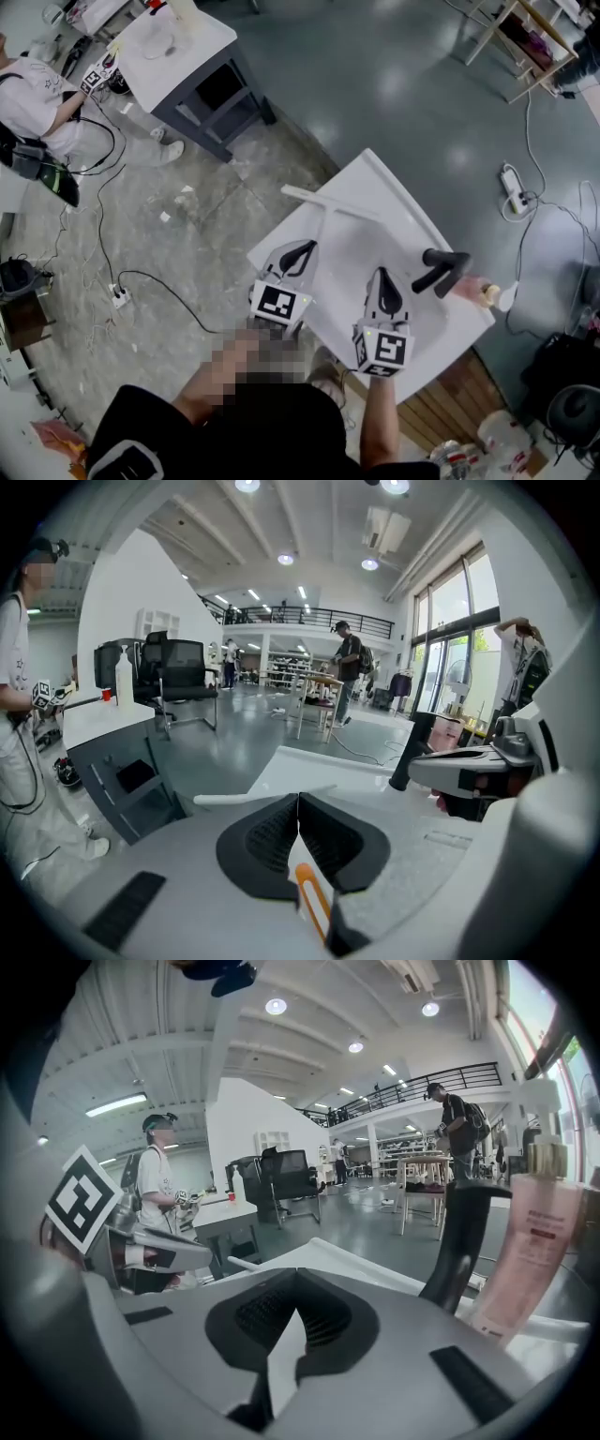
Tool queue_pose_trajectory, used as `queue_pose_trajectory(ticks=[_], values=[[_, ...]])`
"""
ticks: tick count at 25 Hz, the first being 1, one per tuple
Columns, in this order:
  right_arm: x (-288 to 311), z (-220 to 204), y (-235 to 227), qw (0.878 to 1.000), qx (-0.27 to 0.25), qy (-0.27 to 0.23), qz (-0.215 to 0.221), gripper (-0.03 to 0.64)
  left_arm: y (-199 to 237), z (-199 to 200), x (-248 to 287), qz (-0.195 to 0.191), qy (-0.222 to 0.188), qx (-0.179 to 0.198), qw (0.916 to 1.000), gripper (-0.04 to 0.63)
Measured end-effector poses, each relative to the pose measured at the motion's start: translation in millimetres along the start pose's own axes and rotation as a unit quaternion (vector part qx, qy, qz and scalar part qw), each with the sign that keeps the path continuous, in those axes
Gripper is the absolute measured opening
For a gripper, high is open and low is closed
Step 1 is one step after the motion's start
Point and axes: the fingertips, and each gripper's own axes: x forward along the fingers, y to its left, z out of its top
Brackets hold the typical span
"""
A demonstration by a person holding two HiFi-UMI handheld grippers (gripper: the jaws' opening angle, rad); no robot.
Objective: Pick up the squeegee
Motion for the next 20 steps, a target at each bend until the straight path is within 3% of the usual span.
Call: queue_pose_trajectory(ticks=[4,6,10,20], values=[[2.7,-2.7,-4.5,1.000,0.003,0.003,-0.004,-0.003,3.9,-13.1,12.3,-0.001,0.033,-0.020,0.9992,0.014],[3.2,-4.3,-7.0,1.000,0.004,0.005,-0.007,-0.003,4.3,-23.0,19.0,-0.001,0.057,-0.028,0.9980,0.083],[4.2,-5.5,-8.7,1.000,0.009,0.008,-0.009,-0.002,5.1,-41.0,29.9,0.002,0.101,-0.041,0.9941,0.154],[14.3,-19.8,-10.9,1.000,0.022,0.018,-0.010,-0.002,8.7,-67.9,53.6,0.013,0.149,-0.042,0.9879,0.167]])
